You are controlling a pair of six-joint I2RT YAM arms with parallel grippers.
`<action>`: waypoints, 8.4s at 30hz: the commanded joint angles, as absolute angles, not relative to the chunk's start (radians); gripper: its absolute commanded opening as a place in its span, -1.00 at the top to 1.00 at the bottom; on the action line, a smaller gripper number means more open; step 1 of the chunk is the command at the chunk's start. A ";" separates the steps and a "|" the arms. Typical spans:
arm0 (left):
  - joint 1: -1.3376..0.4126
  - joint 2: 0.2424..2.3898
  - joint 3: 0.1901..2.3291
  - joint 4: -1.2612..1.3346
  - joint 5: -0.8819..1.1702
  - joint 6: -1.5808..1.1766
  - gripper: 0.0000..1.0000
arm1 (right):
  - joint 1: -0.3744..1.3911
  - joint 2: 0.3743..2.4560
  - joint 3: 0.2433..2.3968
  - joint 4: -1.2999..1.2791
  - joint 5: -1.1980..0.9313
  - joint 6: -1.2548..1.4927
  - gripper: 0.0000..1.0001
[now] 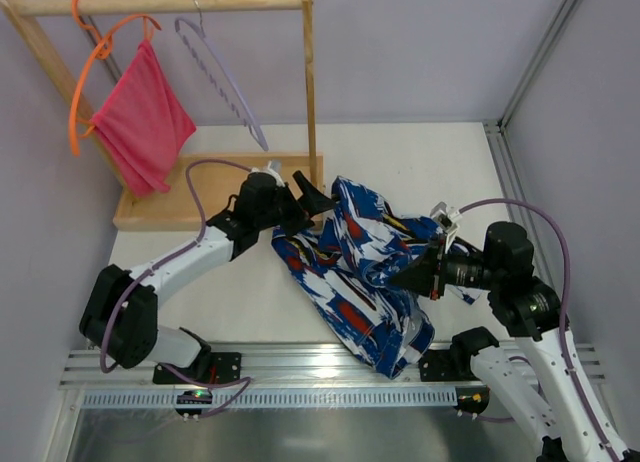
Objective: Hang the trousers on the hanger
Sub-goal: Fold the trousers
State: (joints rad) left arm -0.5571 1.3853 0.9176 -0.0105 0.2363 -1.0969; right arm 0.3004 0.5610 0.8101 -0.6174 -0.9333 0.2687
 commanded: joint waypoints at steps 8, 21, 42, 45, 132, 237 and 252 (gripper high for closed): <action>-0.635 1.568 1.015 0.150 0.229 -1.239 -0.96 | 0.308 0.483 0.802 -0.626 -1.003 0.299 0.92; -0.630 1.716 1.114 0.242 0.229 -1.263 -0.95 | 0.318 0.454 0.808 -0.655 -0.994 0.293 0.92; -0.655 1.661 1.206 -0.008 0.064 -1.186 -0.71 | 0.319 0.443 0.824 -0.709 -0.908 0.267 0.92; -0.655 1.710 1.221 -0.005 0.075 -1.207 -0.71 | 0.319 0.440 0.827 -0.707 -0.905 0.273 0.92; -0.497 1.452 1.017 -0.256 0.009 -0.845 -0.53 | 0.086 0.723 1.088 -0.654 0.316 0.241 0.93; 0.357 1.419 0.594 -0.784 -0.319 -1.310 0.41 | 0.038 0.692 1.012 -0.638 0.736 0.333 0.93; 0.414 1.019 0.792 -0.929 -0.496 -1.296 -0.41 | 0.038 0.678 1.020 -0.643 0.673 0.350 0.93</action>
State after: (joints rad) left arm 0.4084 1.0958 0.7490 -0.9550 -0.4088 -1.2957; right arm 0.0433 0.7017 0.9894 -0.7189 0.6796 0.3420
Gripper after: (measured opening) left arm 0.616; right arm 0.045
